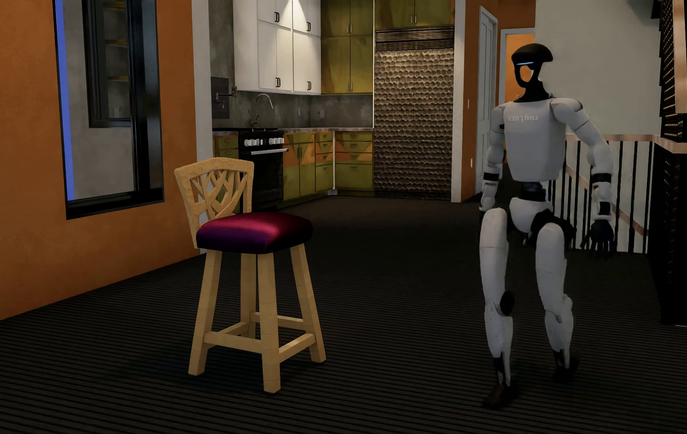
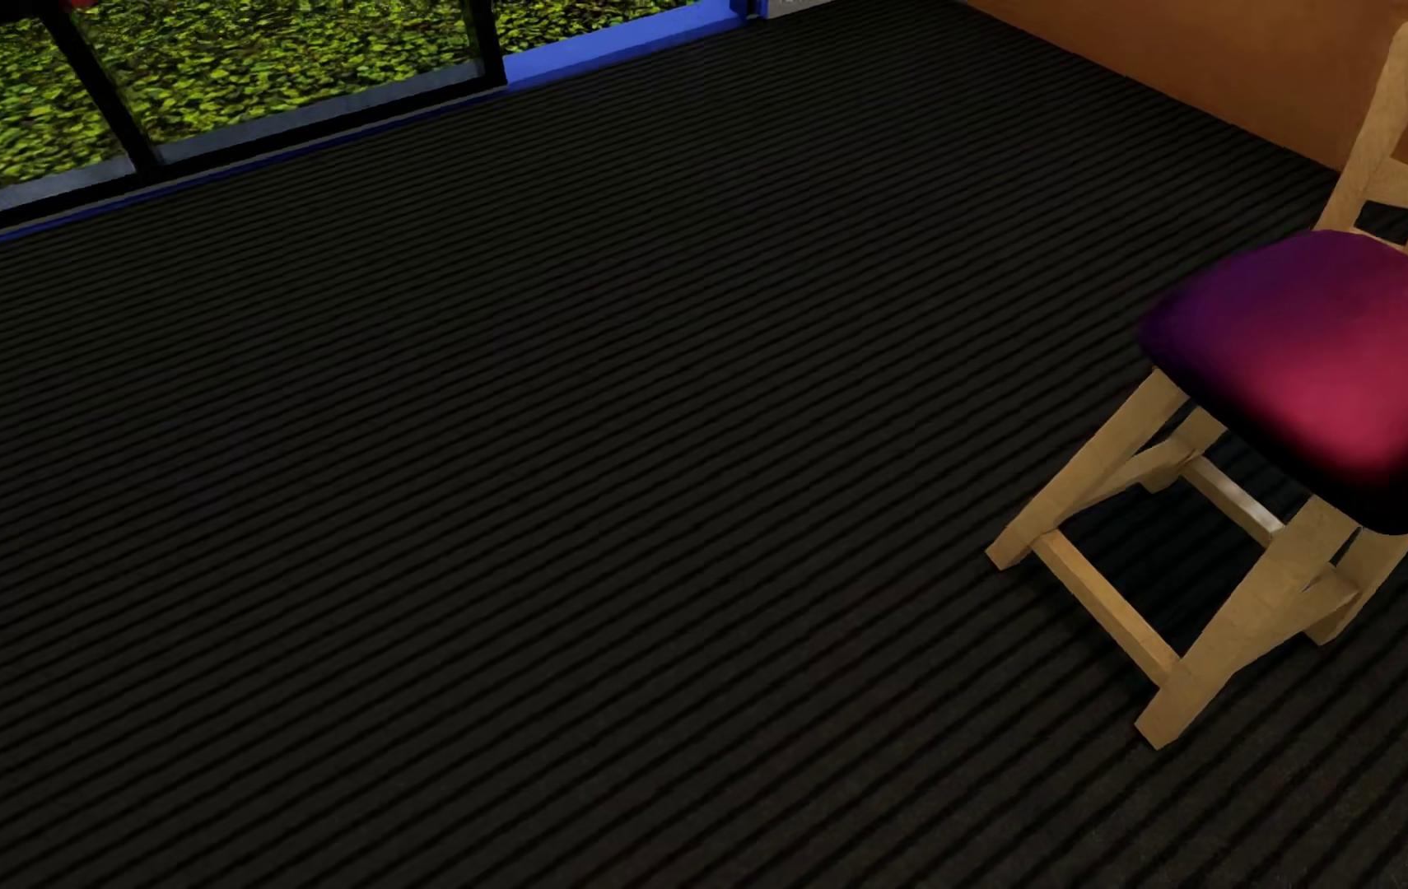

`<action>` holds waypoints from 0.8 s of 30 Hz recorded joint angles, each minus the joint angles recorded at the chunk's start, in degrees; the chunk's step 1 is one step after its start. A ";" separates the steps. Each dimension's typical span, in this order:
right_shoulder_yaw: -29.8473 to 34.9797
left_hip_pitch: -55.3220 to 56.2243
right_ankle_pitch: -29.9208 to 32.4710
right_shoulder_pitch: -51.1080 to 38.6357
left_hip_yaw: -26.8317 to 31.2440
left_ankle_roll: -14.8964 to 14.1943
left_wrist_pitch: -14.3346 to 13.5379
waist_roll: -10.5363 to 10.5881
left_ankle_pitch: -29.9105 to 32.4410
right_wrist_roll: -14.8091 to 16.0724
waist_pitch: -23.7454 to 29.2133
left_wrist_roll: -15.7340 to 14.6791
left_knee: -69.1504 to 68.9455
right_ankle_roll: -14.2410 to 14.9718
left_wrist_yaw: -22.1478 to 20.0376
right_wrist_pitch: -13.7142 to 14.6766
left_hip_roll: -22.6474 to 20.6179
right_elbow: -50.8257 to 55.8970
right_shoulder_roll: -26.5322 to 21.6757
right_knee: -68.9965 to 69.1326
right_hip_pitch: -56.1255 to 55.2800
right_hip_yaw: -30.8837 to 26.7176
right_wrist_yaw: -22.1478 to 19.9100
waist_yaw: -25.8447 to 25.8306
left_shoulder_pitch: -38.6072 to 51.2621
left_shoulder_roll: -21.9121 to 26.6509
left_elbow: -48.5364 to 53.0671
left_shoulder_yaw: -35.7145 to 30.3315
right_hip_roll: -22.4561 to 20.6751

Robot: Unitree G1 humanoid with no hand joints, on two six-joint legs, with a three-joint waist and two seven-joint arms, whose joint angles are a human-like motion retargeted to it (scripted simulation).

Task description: Avoid the stool

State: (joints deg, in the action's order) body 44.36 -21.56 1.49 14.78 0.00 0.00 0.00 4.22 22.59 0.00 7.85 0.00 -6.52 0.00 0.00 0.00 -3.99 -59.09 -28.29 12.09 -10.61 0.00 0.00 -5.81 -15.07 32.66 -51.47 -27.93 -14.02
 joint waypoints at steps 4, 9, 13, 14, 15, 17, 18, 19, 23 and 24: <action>7.92 2.24 20.44 0.09 0.00 0.00 0.00 0.69 -21.45 0.00 -2.24 0.00 -34.92 0.00 0.00 0.00 6.73 -4.36 0.68 10.47 -1.16 0.00 0.00 2.77 -0.98 -4.29 4.14 1.86 -2.32; -6.31 31.43 -16.25 -4.86 0.00 0.00 0.00 0.03 -25.56 0.00 -3.89 0.00 -60.21 0.00 0.00 0.00 10.82 5.17 -0.39 6.10 10.54 0.00 0.00 8.28 0.54 -6.48 3.73 -2.79 -1.65; -14.24 43.51 -18.71 -8.23 0.00 0.00 0.00 -1.37 -24.44 0.00 -5.65 0.00 -28.91 0.00 0.00 0.00 3.38 11.63 -0.73 1.45 17.36 0.00 0.00 12.39 -0.25 -5.00 3.01 -3.86 0.90; -13.66 43.56 -19.81 -8.54 0.00 0.00 0.00 -1.79 -20.42 0.00 -5.70 0.00 -20.39 0.00 0.00 0.00 2.31 11.65 -0.40 1.80 19.03 0.00 0.00 12.95 -0.42 -4.30 2.46 -4.06 1.21; -12.05 43.31 -21.15 -8.55 0.00 0.00 0.00 -2.45 -18.98 0.00 -5.86 0.00 -15.46 0.00 0.00 0.00 1.41 10.83 0.00 2.98 20.38 0.00 0.00 13.44 -0.81 -3.64 1.91 -4.03 1.13; -7.93 43.22 -22.14 -7.43 0.00 0.00 0.00 -3.40 -14.21 0.00 -6.18 0.00 -7.61 0.00 0.00 0.00 -0.33 7.67 0.46 4.86 23.86 0.00 0.00 14.86 -1.65 -3.38 0.20 -3.58 1.50; -5.40 42.83 -16.81 -6.52 0.00 0.00 0.00 -3.74 -6.06 0.00 -6.69 0.00 -7.38 0.00 0.00 0.00 -0.49 5.41 0.83 6.55 24.51 0.00 0.00 16.18 -2.11 -3.64 -0.97 -3.37 2.12; -2.29 42.60 -11.05 -5.86 0.00 0.00 0.00 -5.10 -17.64 0.00 -7.38 0.00 -15.08 0.00 0.00 0.00 -1.28 2.51 1.52 10.22 23.16 0.00 0.00 17.18 -2.30 -4.06 -2.79 -4.40 3.75; 2.86 27.37 14.02 -2.47 0.00 0.00 0.00 -5.71 -28.65 0.00 -3.59 0.00 -16.25 0.00 0.00 0.00 -3.72 0.33 1.94 42.74 10.20 0.00 0.00 14.96 -4.18 -3.94 -5.08 -12.46 10.60; 0.56 21.26 16.86 -1.82 0.00 0.00 0.00 -4.79 -27.00 0.00 -1.96 0.00 -15.34 0.00 0.00 0.00 -3.95 2.12 1.49 47.87 7.29 0.00 0.00 12.53 -4.83 -4.09 -4.12 -12.21 10.51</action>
State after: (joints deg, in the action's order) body 44.93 -0.30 18.35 12.96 0.00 0.00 0.00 -0.57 -4.41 0.00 5.89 0.00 -21.86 0.00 0.00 0.00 -7.94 -56.97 -26.81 59.97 -3.32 0.00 0.00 6.71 -19.89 28.57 -55.59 -40.14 -3.51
